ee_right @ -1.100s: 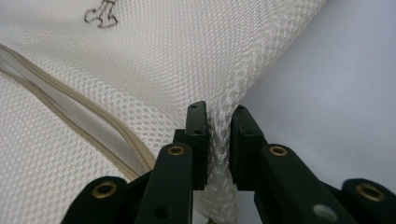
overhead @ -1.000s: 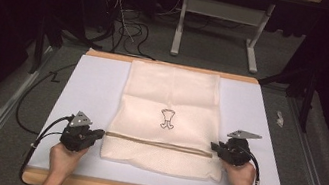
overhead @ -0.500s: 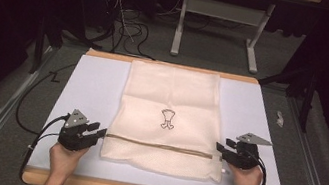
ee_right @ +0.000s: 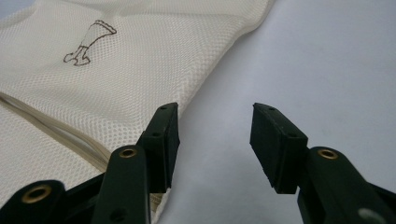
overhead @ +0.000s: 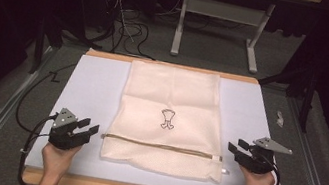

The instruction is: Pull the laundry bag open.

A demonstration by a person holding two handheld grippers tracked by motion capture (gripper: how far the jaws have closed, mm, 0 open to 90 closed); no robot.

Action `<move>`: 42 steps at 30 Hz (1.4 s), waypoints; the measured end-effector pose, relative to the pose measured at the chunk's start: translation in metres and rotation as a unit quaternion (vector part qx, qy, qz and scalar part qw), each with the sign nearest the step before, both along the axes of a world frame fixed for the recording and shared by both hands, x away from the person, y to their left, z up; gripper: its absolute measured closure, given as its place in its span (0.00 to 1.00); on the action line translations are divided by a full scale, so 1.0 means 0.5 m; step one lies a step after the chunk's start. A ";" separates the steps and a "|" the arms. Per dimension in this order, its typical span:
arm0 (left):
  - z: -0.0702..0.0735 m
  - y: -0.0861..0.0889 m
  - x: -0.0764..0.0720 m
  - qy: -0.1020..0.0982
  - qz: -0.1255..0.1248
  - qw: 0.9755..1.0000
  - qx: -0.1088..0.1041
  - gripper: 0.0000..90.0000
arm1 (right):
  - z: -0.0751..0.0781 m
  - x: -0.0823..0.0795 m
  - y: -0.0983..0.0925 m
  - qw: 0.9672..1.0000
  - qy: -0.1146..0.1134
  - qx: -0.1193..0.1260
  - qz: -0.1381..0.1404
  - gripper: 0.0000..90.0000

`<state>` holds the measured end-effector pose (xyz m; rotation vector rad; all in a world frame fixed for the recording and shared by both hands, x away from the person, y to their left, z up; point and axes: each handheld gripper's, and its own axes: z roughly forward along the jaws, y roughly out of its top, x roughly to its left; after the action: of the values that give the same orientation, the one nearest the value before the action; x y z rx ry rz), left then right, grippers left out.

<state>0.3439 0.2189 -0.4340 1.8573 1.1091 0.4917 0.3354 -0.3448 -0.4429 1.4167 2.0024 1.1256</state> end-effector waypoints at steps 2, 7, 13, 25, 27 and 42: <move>0.001 0.006 0.000 -0.003 0.005 1.000 -0.001 0.61 | 0.002 -0.001 -0.008 1.000 -0.003 0.004 -0.004 0.59; 0.003 0.018 0.003 -0.006 0.015 1.000 -0.006 0.60 | 0.005 -0.004 -0.026 1.000 -0.013 0.013 -0.015 0.59; 0.006 0.031 0.004 -0.008 0.025 1.000 -0.010 0.60 | 0.010 -0.011 -0.045 0.999 -0.025 0.017 -0.023 0.60; 0.004 0.052 0.005 -0.015 0.043 0.999 -0.019 0.59 | 0.010 -0.023 -0.091 0.997 -0.034 0.033 -0.063 0.60; 0.003 0.058 0.007 -0.015 0.050 0.998 -0.021 0.59 | 0.011 -0.026 -0.100 0.996 -0.037 0.036 -0.073 0.60; 0.001 0.067 0.025 -0.014 0.068 0.997 -0.023 0.58 | -0.003 -0.019 -0.137 0.993 -0.039 0.048 -0.103 0.60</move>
<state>0.3563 0.2524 -0.4336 1.7387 1.2228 0.5638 0.3257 -0.4133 -0.4444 1.5629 1.7237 1.1790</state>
